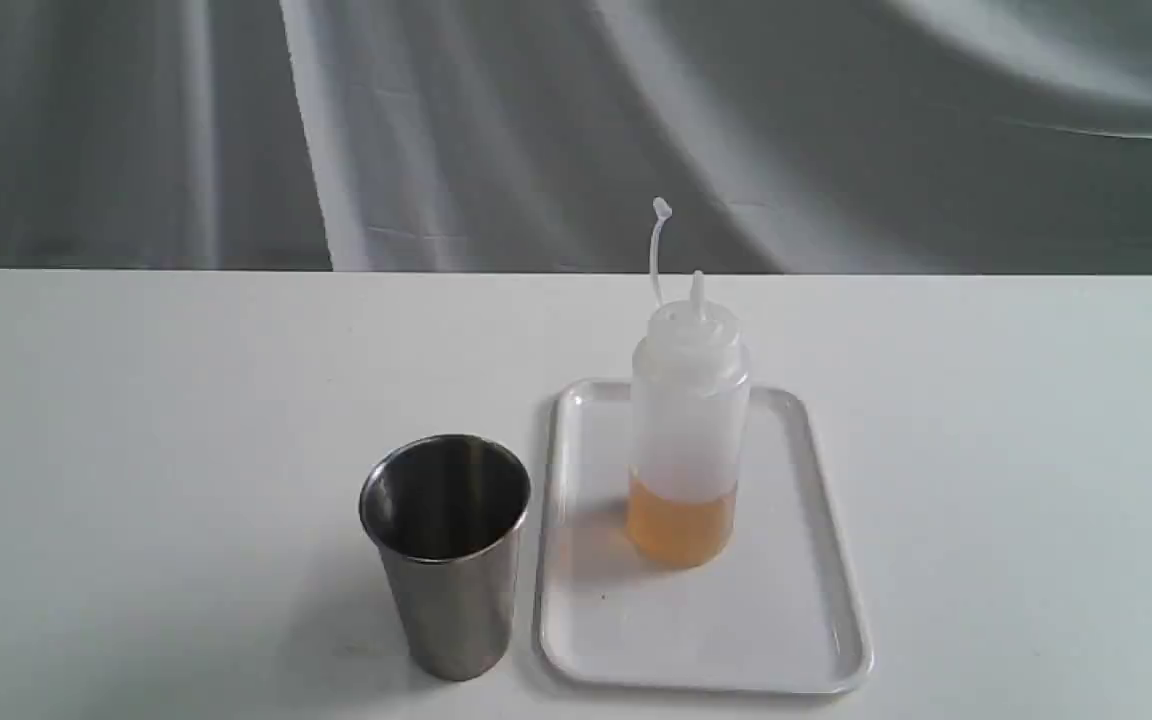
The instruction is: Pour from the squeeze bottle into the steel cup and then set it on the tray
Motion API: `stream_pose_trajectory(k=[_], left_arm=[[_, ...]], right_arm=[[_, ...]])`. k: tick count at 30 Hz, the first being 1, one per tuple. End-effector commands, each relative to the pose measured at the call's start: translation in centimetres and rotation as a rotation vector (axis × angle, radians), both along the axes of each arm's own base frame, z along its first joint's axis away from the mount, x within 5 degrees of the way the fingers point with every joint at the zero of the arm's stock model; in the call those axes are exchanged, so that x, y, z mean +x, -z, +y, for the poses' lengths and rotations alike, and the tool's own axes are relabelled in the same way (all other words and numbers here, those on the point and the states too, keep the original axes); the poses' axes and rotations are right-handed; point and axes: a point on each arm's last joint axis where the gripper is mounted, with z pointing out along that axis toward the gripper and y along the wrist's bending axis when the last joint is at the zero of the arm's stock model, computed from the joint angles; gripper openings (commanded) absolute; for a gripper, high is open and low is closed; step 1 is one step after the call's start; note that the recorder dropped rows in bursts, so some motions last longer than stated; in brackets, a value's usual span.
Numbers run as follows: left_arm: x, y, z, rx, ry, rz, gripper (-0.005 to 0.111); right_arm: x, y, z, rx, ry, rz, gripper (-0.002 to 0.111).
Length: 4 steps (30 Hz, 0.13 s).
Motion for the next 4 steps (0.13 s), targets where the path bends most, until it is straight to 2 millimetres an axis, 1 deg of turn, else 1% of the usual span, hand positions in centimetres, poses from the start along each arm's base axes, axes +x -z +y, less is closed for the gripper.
stream_pose_trajectory(k=[1,4], left_arm=[[0.01,0.07,0.01,-0.007,-0.003,-0.006,0.0],[0.01,0.07,0.01,-0.007,-0.003,-0.006,0.0]], right_arm=[[-0.02,0.1,-0.02,-0.002,0.006,0.003,0.0],[-0.02,0.1,-0.02,-0.002,0.006,0.003,0.0]])
